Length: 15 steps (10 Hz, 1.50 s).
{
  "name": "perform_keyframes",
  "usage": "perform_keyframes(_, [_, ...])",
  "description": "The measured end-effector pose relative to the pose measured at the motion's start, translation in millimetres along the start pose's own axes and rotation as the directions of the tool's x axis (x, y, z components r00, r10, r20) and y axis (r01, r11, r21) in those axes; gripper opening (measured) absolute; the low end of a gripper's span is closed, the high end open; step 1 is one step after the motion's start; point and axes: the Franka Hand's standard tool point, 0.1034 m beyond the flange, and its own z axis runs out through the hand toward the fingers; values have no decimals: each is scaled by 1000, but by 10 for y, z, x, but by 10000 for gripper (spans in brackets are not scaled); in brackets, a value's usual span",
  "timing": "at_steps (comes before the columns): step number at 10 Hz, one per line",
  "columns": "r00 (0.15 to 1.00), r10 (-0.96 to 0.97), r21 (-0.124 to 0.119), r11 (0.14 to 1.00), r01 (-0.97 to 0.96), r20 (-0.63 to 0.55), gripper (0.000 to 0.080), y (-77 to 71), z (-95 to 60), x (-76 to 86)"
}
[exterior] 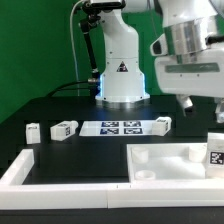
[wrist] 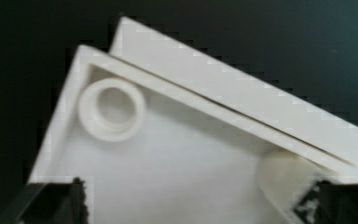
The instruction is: Assemble square table
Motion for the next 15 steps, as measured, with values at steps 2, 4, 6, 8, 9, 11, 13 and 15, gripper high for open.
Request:
perform_keyframes(2, [975,-222,-33,974,223,24,649,374,31,-31])
perform_keyframes(4, [949,-315,-44,948,316,20,649,351,84,-107])
perform_keyframes(6, [951,-307,-52,950,309,42,649,398,89,-90])
perform_keyframes(8, [943,-310,-83,943,322,123,649,719,164,-167])
perform_keyframes(9, [906,-341,-113,919,377,250,649,947,164,-235])
perform_keyframes(11, [881,-308,-132,918,375,360,649,994,163,-150])
perform_keyframes(13, [838,-266,-150,915,375,476,649,1067,166,-147])
perform_keyframes(15, [776,-271,-136,900,413,569,649,1300,244,-169])
